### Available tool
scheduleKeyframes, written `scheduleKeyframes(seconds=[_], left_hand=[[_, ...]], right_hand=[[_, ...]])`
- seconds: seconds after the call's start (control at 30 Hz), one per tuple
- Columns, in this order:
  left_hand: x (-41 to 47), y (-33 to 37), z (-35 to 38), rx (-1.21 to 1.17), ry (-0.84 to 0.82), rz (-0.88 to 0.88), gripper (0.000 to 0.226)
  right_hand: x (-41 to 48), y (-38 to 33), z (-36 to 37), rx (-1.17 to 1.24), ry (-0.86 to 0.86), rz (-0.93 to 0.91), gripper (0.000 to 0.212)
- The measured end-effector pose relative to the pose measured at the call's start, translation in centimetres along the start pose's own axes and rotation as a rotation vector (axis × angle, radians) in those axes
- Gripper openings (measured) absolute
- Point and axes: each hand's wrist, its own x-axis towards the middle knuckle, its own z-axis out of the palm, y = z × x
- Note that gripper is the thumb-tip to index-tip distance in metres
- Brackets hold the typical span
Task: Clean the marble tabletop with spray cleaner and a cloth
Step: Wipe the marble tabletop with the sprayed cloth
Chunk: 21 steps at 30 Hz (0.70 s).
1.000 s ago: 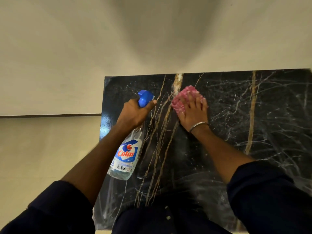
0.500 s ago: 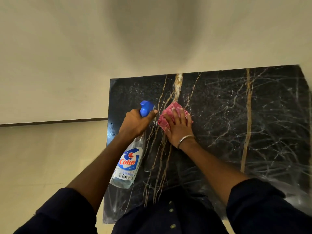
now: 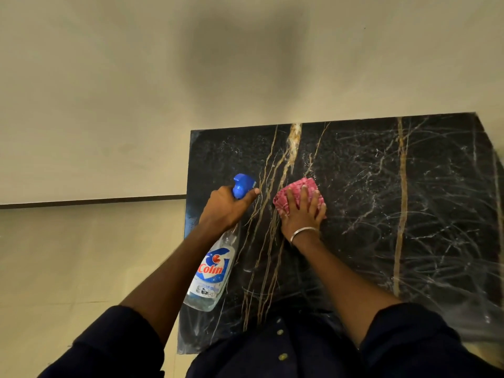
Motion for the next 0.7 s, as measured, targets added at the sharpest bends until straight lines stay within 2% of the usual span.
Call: scheduleKeyframes(seconds=[0.27,0.5,0.6,0.7], left_hand=[[-0.6,-0.3,-1.0,0.003,0.010,0.013,0.034],[-0.9,-0.1,-0.7,-0.001,0.011,0.027,0.035],[-1.3,-0.6,0.0,0.008,0.005,0.020,0.031],[-1.4,-1.6,0.0,0.012,-0.017,-0.001,0.031]], right_hand=[[0.6,2.6,-1.2,-0.068,-0.060,-0.079,0.061],[-1.4,-1.2,0.8,0.024,-0.003,0.051,0.069],[-3.0,-2.7,2.6,-0.018,-0.021,-0.093,0.064],[-2.3,0.6,2.0,-0.112,0.039,-0.297,0.062]])
